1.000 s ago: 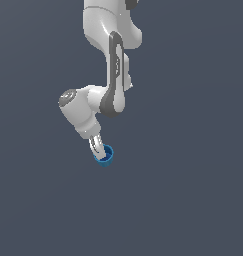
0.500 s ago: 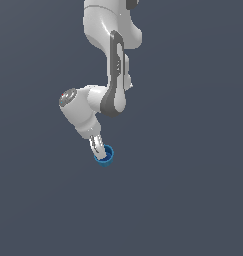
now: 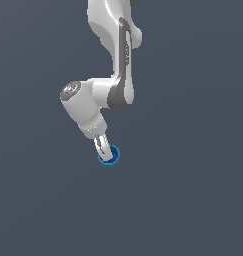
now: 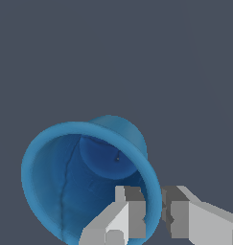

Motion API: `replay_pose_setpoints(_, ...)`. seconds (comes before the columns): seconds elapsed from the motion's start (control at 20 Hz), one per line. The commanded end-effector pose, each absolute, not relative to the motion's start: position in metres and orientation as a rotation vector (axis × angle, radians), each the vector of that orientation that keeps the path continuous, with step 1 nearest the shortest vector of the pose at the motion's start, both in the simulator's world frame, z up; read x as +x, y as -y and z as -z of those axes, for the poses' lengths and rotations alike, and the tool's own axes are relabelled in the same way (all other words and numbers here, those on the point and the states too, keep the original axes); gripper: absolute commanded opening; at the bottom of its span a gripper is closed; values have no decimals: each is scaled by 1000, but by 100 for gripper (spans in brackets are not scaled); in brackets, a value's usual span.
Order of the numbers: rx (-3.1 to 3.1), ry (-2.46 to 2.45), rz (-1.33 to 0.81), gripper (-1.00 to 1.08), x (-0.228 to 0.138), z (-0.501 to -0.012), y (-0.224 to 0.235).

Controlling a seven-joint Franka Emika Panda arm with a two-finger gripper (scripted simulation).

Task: Pick up the object and move it to a goal position.

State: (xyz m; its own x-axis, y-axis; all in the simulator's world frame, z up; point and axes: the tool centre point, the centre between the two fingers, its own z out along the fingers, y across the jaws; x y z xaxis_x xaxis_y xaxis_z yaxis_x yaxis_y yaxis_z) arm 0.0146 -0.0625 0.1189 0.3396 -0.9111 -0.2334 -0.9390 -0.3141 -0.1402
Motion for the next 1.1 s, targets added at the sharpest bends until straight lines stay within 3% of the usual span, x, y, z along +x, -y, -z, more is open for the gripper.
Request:
replay_pose_setpoints(0.0,-2355,-1665,-156,-100,26,-138,51)
replay_pose_setpoints(0.55,-2356,-1666,-156,-100,79,-221,-3)
replay_pose_setpoints(1.05,-2355,-1663,-157,-100,104,-257,-27)
